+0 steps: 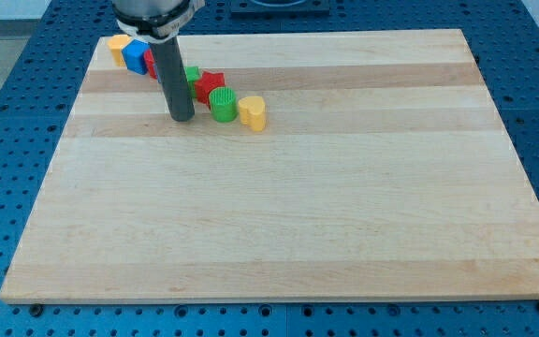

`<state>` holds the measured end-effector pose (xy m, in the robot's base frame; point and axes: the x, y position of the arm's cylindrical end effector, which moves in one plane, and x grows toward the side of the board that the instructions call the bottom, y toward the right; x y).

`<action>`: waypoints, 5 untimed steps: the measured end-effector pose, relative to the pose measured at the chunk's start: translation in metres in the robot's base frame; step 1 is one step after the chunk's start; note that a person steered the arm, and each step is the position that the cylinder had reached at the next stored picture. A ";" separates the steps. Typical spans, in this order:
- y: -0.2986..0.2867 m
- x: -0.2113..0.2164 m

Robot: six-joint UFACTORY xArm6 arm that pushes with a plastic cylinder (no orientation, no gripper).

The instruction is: Push the red star to the top side of the green circle

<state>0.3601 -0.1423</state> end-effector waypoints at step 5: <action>0.044 -0.035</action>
<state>0.3253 -0.0987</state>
